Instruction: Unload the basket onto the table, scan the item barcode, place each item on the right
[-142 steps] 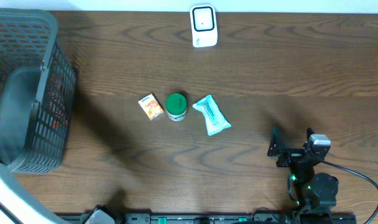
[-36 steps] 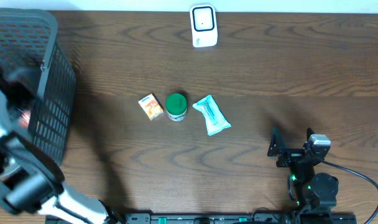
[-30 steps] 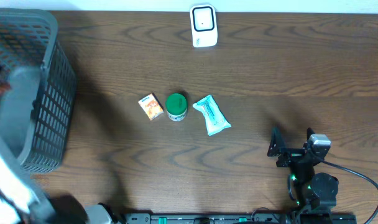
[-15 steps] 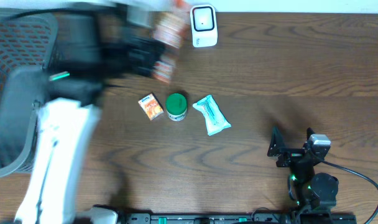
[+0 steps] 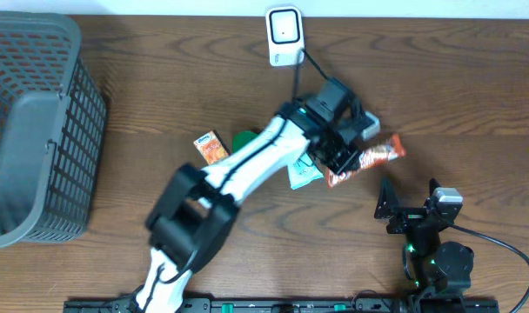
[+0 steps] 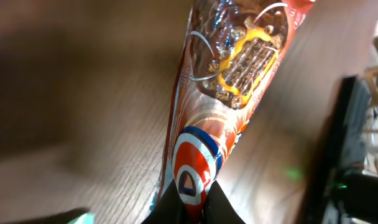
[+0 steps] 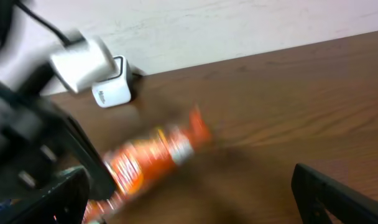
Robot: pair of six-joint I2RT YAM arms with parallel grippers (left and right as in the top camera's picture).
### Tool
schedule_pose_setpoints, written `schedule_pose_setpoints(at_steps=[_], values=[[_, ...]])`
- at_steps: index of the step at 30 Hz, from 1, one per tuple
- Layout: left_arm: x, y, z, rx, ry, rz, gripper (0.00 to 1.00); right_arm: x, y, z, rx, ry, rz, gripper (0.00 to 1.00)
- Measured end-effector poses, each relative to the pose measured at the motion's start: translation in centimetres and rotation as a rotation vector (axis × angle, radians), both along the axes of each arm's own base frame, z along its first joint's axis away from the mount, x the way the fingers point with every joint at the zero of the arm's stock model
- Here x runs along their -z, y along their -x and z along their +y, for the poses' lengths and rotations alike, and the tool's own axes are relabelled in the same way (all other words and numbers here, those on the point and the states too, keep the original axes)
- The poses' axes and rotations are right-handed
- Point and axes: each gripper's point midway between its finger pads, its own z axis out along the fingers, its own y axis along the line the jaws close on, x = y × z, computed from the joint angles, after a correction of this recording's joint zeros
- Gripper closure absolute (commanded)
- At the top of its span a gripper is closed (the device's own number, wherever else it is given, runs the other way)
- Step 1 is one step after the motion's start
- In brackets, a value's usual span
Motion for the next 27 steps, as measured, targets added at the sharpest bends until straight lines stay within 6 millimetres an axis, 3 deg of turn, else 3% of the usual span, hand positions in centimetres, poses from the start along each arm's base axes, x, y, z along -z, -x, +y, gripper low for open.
schedule_pose_setpoints(at_steps=[4, 9, 12, 14, 17, 20, 23, 24, 25, 26, 27], values=[[3.7, 0.0, 0.3, -0.006, -0.066, 0.037, 0.93, 0.0, 0.0, 0.0, 0.000, 0.000, 0.000, 0.01], [5.1, -1.4, 1.5, -0.046, -0.131, -0.007, 0.92, 0.0, 0.0, 0.0, 0.000, 0.000, 0.000, 0.01], [5.6, -2.4, 2.2, -0.069, -0.179, -0.057, 0.70, 0.0, 0.0, 0.0, 0.000, 0.000, 0.000, 0.01], [5.8, -2.8, 2.6, -0.080, -0.206, -0.083, 0.40, 0.0, 0.0, 0.0, 0.000, 0.000, 0.000, 0.01], [5.9, -3.3, 3.0, -0.095, -0.231, -0.107, 0.12, 0.0, 0.0, 0.0, 0.000, 0.000, 0.000, 0.01], [4.4, -4.0, 3.1, -0.103, -0.225, -0.160, 0.05, 0.0, 0.0, 0.0, 0.000, 0.000, 0.000, 0.01], [0.6, -5.1, 3.5, -0.140, -0.203, -0.260, 0.04, 0.0, 0.0, 0.0, 0.000, 0.000, 0.000, 0.01], [-1.4, -5.6, 3.6, -0.159, -0.187, -0.305, 0.14, 0.0, 0.0, 0.0, 0.000, 0.000, 0.000, 0.01], [-3.9, -6.0, 3.9, -0.185, -0.164, -0.356, 0.43, 0.0, 0.0, 0.0, 0.000, 0.000, 0.000, 0.01], [-5.4, -6.2, 4.0, -0.192, -0.148, -0.388, 0.62, 0.0, 0.0, 0.0, 0.000, 0.000, 0.000, 0.01], [-7.7, -6.4, 4.1, -0.212, -0.120, -0.429, 0.74, 0.0, 0.0, 0.0, 0.000, 0.000, 0.000, 0.01]])
